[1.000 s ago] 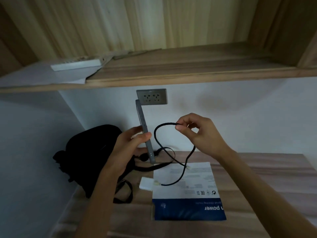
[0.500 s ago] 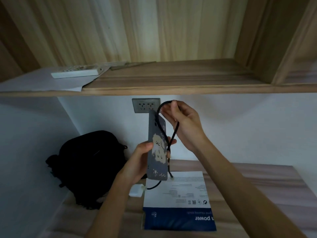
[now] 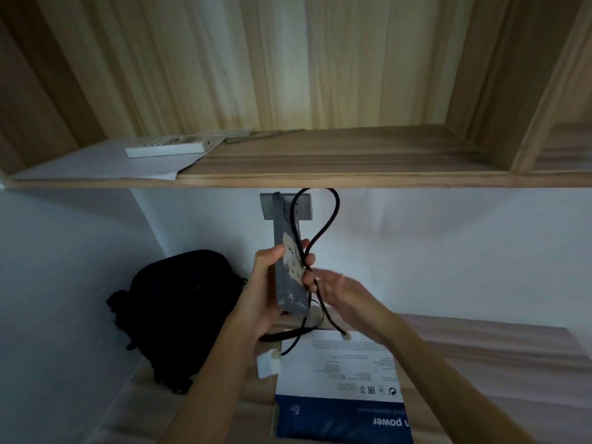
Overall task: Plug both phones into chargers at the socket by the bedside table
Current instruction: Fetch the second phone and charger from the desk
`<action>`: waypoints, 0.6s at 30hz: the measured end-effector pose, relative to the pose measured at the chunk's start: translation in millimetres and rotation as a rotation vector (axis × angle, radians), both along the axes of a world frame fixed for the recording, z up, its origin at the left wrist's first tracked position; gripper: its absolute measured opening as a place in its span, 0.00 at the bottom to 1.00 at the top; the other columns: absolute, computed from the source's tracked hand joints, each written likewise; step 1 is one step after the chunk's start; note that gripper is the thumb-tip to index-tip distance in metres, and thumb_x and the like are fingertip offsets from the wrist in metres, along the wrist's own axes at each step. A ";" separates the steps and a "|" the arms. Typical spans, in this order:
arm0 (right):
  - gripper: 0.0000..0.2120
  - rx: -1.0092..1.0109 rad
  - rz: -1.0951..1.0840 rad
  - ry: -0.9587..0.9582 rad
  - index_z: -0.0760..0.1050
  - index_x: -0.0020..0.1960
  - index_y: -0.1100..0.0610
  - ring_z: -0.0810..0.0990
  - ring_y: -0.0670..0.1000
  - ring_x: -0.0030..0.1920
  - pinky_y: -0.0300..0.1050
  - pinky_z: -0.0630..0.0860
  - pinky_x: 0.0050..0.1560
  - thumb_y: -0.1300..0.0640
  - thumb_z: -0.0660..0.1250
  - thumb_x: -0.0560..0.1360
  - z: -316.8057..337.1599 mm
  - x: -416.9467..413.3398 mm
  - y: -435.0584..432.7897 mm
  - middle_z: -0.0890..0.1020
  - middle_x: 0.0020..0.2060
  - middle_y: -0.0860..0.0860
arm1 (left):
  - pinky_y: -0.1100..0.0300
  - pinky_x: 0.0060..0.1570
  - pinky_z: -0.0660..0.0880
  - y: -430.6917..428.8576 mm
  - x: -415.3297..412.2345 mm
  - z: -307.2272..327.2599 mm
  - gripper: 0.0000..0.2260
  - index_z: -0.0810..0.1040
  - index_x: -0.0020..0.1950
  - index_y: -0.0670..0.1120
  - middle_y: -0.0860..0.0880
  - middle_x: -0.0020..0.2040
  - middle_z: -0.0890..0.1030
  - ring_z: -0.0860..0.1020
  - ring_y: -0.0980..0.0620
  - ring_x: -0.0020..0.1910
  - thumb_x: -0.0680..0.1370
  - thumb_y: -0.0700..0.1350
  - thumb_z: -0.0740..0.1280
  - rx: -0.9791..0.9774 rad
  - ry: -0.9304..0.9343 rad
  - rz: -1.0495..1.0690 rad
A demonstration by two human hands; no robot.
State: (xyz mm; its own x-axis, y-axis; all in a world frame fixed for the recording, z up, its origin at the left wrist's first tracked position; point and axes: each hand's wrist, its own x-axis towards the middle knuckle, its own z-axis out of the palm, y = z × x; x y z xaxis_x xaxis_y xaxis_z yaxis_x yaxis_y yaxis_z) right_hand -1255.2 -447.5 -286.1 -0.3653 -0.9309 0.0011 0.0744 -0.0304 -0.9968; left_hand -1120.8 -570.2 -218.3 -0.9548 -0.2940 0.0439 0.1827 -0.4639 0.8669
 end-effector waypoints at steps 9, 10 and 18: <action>0.14 0.180 -0.026 0.358 0.80 0.45 0.64 0.83 0.49 0.38 0.51 0.81 0.51 0.52 0.69 0.79 -43.1 18.6 -32.5 0.83 0.37 0.56 | 0.56 0.41 0.79 -16.7 10.0 21.6 0.23 0.71 0.65 0.41 0.44 0.48 0.76 0.77 0.50 0.37 0.76 0.54 0.60 -0.082 -0.042 0.078; 0.17 0.226 -0.069 0.379 0.80 0.44 0.64 0.83 0.48 0.35 0.51 0.81 0.50 0.49 0.67 0.79 -49.1 18.0 -33.3 0.83 0.36 0.56 | 0.56 0.41 0.79 -19.2 12.6 21.3 0.22 0.71 0.64 0.41 0.44 0.48 0.76 0.77 0.50 0.37 0.76 0.54 0.60 -0.088 -0.049 0.087; 0.23 0.566 -0.136 0.398 0.72 0.32 0.54 0.78 0.43 0.25 0.36 0.73 0.35 0.43 0.62 0.81 -88.4 -2.8 -19.8 0.76 0.25 0.46 | 0.55 0.40 0.78 -43.3 33.9 11.2 0.19 0.73 0.60 0.44 0.45 0.45 0.78 0.77 0.49 0.36 0.75 0.54 0.63 -0.087 -0.109 0.175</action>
State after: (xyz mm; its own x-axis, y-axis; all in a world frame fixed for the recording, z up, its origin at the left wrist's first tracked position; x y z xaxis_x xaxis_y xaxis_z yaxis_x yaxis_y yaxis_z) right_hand -1258.0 -467.3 -374.6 -0.5512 -0.7739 -0.3119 -0.2667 0.5176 -0.8130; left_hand -1086.9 -613.6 -207.1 -0.8902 -0.4550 -0.0239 0.1571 -0.3556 0.9213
